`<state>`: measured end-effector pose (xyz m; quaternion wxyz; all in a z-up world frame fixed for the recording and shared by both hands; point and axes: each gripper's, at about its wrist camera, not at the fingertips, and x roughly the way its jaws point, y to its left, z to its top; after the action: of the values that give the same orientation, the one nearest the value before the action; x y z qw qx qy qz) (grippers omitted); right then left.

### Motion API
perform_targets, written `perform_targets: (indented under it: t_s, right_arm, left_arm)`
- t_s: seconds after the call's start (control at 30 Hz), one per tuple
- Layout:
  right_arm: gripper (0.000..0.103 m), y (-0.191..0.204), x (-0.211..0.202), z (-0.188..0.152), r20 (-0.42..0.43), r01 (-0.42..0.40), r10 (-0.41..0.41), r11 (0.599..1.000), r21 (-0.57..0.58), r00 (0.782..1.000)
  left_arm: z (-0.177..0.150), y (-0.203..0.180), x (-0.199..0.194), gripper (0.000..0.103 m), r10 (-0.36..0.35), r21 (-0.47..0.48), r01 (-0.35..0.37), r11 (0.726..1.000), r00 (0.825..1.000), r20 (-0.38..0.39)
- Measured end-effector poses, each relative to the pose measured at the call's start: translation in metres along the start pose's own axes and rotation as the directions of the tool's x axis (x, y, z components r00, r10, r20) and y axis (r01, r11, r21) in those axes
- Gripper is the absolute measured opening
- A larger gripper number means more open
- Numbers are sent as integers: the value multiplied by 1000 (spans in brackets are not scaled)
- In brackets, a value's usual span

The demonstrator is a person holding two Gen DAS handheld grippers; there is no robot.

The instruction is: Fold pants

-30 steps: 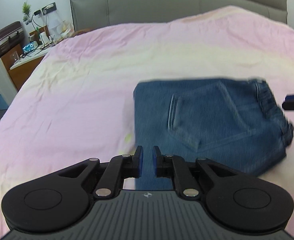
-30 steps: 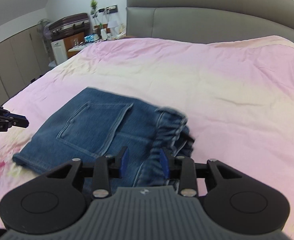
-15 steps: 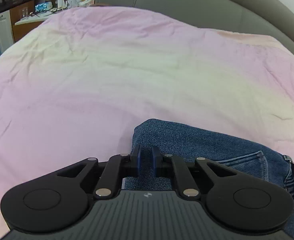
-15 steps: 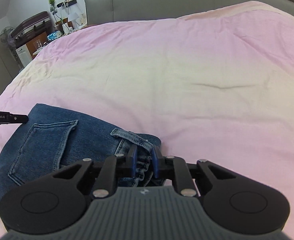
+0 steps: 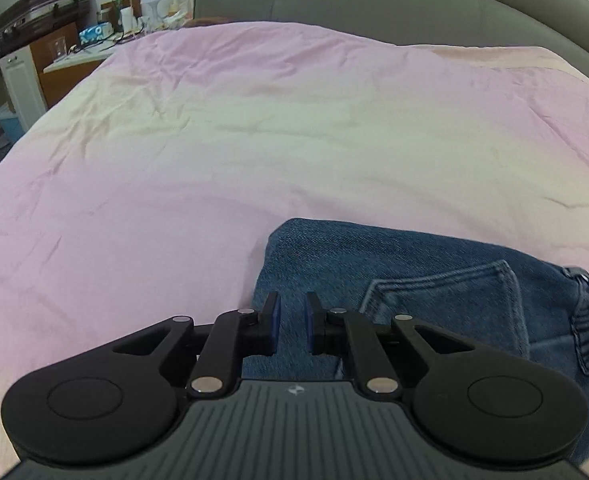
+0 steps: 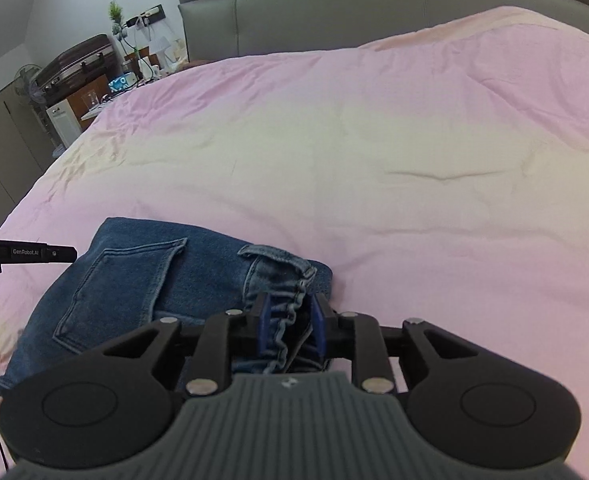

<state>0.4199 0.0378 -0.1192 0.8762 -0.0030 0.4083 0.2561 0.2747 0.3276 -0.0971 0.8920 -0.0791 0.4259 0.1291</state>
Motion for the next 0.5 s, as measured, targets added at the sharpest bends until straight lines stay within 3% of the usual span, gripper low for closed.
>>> perform_targets:
  t_s: [0.17,0.3,0.4,0.5]
  right_arm:
    - [36,22,-60,-17,78,-22,27,998,-65,997]
    - [49,41,-117,-25,143,-38,53,994,-102,988]
    - [62,53,-167,-37,208,-50,73,992,-112,975]
    - [67,67,-212,-53,260,-50,82,991,-127,962]
  left_arm:
    - [-14,-35,-69,32,15,146,-25,989,997,75]
    - [-23,-62,-136,55,-16,206,-20,978,986,169]
    - [-36,-77,-182,69,-76,232,23,973,972,221]
    - [-56,-85,-222,82,-143,240,71,968,944,298]
